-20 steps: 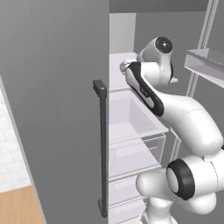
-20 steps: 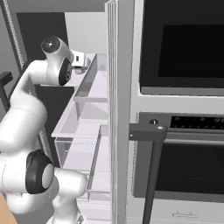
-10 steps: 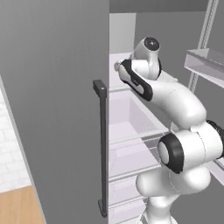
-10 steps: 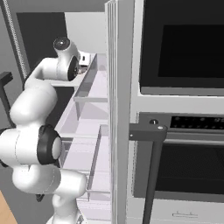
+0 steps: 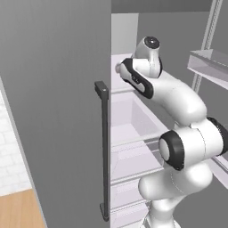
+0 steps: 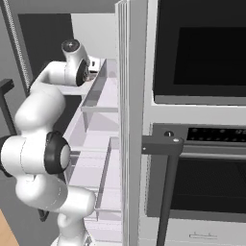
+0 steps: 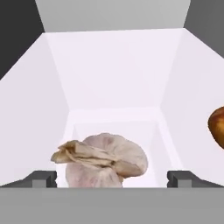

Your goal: Place one garlic and one chicken drumstick in each tupperware on the nearby counter, to pack two identical lunches.

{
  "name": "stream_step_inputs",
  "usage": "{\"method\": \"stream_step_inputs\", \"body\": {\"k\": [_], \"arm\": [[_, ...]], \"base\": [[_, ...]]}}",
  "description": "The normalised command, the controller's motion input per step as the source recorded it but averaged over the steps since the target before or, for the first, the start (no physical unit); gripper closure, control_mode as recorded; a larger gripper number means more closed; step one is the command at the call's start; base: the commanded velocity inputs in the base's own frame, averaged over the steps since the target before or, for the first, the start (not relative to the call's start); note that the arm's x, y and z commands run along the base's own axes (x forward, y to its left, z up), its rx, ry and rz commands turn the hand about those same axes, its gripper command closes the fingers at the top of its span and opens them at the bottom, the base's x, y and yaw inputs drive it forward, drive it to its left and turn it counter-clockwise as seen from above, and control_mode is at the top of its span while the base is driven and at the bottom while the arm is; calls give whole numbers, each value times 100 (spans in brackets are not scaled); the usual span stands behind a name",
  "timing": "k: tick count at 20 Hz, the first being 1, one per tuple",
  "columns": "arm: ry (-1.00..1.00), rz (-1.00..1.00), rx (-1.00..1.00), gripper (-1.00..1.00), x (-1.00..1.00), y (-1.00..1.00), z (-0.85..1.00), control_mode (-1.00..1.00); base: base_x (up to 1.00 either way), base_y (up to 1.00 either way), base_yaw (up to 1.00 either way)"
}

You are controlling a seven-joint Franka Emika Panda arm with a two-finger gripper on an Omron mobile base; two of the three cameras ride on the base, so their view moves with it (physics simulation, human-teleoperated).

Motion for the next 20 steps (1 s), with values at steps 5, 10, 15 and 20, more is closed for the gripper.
{"method": "stream_step_inputs", "body": {"k": [5,10,15,20], "arm": [[0,0,0,100,34,8,-31,-100],[-1,0,0,100,9,10,-34,-100],[-3,0,1,100,-10,0,-5,-100],[-66,0,0,100,-100,0,11,-100]], "base": [[0,0,0],[0,0,0],[0,0,0],[0,0,0]]}}
